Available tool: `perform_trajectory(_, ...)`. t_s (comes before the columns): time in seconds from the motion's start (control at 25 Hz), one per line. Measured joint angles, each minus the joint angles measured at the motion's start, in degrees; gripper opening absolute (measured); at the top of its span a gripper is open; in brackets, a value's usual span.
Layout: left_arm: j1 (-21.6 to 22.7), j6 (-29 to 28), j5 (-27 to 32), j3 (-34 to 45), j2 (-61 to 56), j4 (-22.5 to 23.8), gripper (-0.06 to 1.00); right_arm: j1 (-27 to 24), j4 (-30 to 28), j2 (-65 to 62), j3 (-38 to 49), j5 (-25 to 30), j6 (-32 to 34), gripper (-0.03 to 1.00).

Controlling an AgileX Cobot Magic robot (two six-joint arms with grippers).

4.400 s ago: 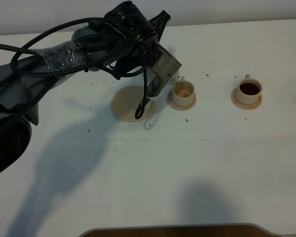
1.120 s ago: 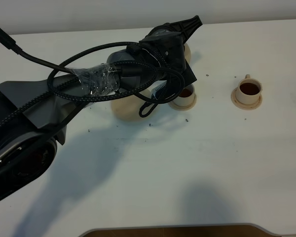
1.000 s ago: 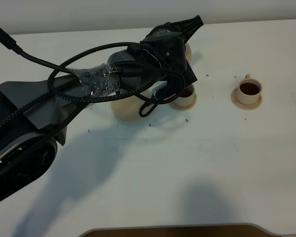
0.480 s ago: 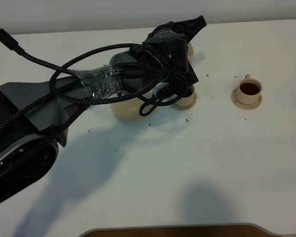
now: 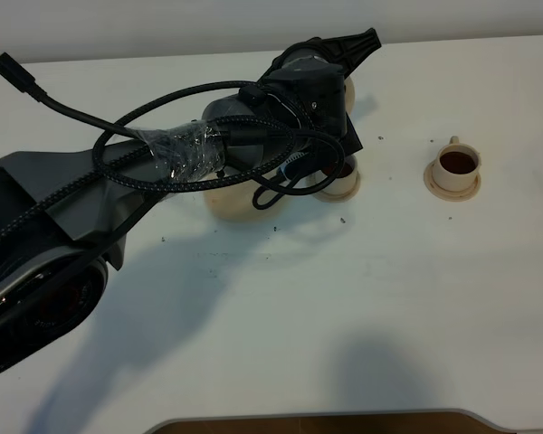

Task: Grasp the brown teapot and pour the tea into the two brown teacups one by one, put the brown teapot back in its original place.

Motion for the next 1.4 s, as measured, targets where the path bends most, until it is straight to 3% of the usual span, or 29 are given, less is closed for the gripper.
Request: perform_trajectory(1.4,0.0,2.5,-3.1,0.0,0.0,2.0,0.11,0.0,0.0,0.0,0.0,0.0,0.0,0.23)
